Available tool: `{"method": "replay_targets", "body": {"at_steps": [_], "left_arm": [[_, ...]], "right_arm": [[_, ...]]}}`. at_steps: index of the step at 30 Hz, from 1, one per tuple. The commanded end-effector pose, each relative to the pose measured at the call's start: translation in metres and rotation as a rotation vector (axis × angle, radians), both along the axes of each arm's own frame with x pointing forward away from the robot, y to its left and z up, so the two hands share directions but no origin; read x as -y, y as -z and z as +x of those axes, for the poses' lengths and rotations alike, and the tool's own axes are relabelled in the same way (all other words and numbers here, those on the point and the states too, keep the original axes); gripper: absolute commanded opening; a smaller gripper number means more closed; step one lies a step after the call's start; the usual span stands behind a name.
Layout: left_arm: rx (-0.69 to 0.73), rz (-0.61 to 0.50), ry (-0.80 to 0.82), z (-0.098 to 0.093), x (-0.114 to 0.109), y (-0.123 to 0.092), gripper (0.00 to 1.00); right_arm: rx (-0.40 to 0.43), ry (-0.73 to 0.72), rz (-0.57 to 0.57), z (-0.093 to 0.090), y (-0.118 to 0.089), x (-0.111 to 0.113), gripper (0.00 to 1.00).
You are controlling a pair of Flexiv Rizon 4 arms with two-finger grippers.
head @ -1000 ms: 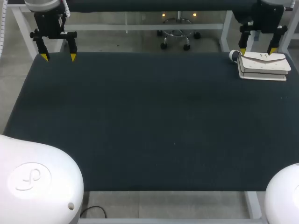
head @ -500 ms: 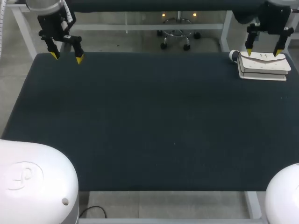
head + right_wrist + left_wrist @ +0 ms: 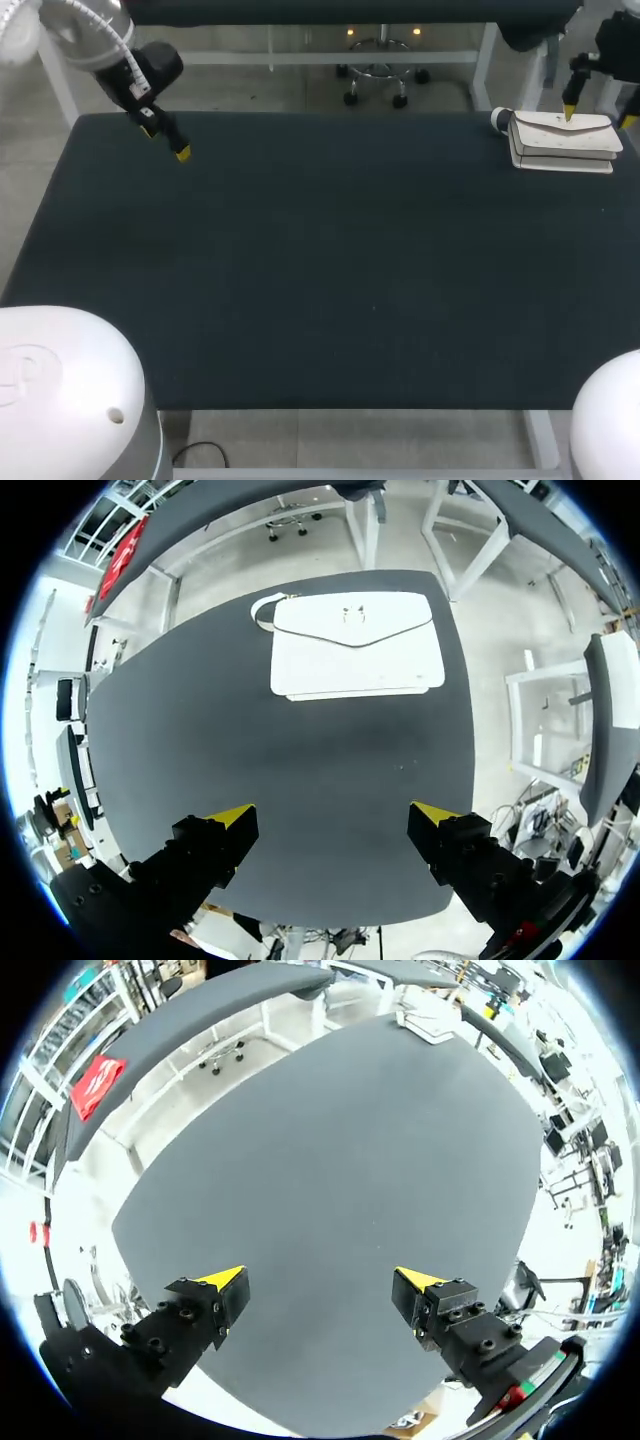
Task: Pick up the bag, open it, inspect its contents, close it, and place it on the opposite side
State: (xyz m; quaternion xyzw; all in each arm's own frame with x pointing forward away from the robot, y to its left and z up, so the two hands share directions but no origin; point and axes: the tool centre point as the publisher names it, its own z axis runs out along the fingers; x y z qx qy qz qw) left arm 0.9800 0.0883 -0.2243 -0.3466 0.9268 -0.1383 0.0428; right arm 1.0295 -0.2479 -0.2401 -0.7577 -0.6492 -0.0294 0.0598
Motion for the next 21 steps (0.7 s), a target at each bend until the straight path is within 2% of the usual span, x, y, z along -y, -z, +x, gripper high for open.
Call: {"method": "replay_targets", "body": {"at_steps": [1,9,21], "left_arm": [[0.192,-0.133,0.256,-0.008,0.005,0.009,1.00],[0.244,-0.208,0.453,-0.013,0.014,0.020,1.00],[0.202,-0.302,0.559,-0.014,0.022,0.032,1.00]], "right_arm": [[0.006,0.008,0.045,0.005,0.006,0.012,1.00],[0.010,0.064,0.052,0.010,0.018,0.038,1.00],[0.013,0.149,0.102,0.026,0.041,0.066,1.00]]}}
